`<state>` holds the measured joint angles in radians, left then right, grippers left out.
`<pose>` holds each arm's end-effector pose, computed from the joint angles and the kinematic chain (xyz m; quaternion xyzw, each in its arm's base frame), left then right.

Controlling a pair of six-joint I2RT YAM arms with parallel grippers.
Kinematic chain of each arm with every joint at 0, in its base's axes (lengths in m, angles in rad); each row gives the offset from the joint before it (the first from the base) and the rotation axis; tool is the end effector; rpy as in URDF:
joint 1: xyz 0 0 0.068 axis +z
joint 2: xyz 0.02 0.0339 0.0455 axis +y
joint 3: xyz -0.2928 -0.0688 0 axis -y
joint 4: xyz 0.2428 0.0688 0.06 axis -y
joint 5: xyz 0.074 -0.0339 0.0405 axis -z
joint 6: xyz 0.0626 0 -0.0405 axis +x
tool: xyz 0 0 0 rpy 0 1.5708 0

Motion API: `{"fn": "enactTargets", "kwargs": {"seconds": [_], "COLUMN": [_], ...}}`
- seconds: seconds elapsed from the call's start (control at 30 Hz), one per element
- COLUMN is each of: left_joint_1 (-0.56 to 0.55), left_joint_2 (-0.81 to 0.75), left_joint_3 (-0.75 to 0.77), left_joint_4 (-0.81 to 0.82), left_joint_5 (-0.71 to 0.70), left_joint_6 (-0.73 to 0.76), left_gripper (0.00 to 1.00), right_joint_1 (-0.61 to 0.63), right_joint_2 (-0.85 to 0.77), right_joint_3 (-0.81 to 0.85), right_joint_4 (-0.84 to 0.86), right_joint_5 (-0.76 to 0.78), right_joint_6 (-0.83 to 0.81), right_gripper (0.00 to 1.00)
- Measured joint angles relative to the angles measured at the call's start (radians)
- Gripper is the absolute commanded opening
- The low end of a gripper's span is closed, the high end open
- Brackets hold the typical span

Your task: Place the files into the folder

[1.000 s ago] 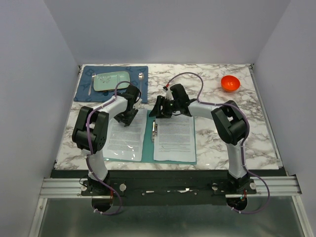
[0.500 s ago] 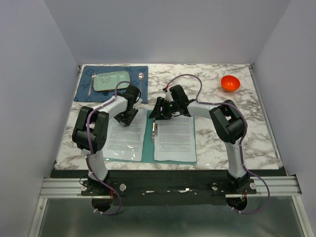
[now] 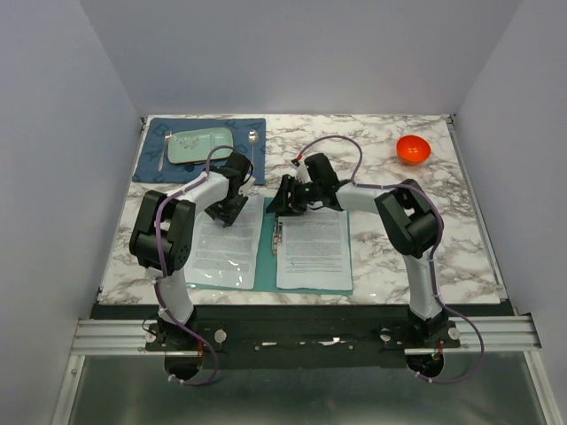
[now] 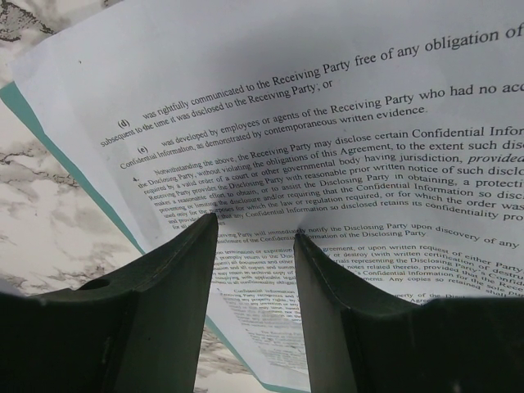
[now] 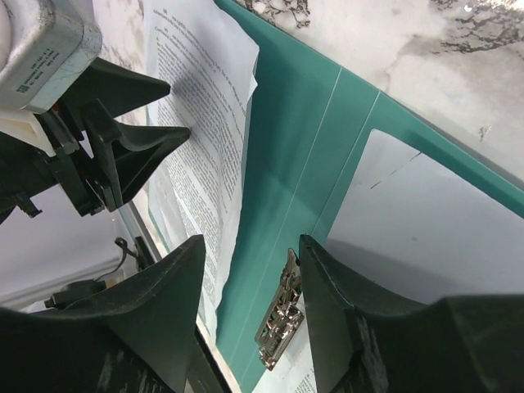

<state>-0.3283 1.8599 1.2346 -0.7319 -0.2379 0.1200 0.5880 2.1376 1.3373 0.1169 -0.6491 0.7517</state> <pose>0.3494 -0.1034 0.1689 0.2071 0.9654 0.1064 0.1175 0.3829 0.3008 0.1499 -0.0664 0.8643 0.4784 0.1401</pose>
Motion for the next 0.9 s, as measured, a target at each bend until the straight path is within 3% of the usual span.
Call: {"fn": "enactTargets", "kwargs": {"seconds": [0.9], "left_joint_1": [0.0], "left_joint_2": [0.0], "left_joint_3": [0.0], "left_joint_4": [0.0], "left_joint_5": [0.0], "left_joint_6": [0.006], "left_gripper": [0.55], "right_joint_1": [0.003], "right_joint_2": [-0.027], "right_joint_3": [-0.097], "right_joint_4": [0.15], "right_joint_5": [-0.082], "right_joint_6": [0.105], "right_gripper": [0.52]}}
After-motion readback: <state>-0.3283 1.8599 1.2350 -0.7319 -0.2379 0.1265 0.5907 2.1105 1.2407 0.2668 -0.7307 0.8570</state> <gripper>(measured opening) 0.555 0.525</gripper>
